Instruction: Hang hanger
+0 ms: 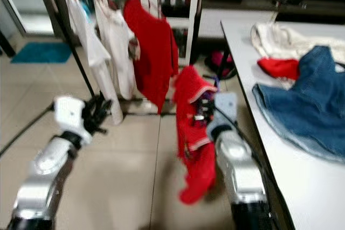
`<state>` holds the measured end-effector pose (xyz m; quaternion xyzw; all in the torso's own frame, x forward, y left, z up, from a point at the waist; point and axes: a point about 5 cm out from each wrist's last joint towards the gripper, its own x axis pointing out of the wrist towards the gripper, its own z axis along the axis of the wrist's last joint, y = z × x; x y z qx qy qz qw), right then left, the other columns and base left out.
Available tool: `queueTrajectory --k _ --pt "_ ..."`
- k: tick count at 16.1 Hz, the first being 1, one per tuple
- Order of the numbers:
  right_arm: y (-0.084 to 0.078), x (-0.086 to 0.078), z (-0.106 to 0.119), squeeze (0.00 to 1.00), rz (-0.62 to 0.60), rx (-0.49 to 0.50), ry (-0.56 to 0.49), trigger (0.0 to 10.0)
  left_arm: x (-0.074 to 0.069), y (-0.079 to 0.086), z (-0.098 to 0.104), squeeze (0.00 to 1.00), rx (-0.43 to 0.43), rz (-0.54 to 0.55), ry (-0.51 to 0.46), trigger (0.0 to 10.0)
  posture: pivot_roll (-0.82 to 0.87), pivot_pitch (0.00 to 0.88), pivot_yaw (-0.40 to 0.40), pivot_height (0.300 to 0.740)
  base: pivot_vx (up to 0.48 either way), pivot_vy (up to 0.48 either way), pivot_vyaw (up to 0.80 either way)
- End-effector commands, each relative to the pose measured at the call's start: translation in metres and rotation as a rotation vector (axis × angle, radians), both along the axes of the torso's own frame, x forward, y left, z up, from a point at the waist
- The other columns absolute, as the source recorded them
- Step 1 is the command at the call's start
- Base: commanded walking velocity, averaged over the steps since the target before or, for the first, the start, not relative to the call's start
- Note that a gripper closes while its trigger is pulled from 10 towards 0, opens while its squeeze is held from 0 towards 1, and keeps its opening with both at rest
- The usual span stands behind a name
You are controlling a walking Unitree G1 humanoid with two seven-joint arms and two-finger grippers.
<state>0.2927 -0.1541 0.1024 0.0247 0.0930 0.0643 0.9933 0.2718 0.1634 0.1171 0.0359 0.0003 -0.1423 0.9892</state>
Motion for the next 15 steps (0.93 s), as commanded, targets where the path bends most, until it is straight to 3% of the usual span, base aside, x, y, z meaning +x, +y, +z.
queueTrajectory --k 1,15 --pt "-0.0012 0.0032 0.0092 0.0 -0.015 -0.005 -0.053 10.0 -0.0005 0.002 -0.0001 0.0 0.016 0.006 -0.003 10.0 0.02 0.0 0.008 0.74 0.352 0.0 0.0" --pt "-0.0007 0.0036 0.0117 0.0 0.008 -0.044 -0.084 10.0 0.0027 -0.0035 0.0001 0.0 0.026 -0.028 0.003 10.0 0.01 0.0 0.018 0.74 0.353 0.0 0.0"
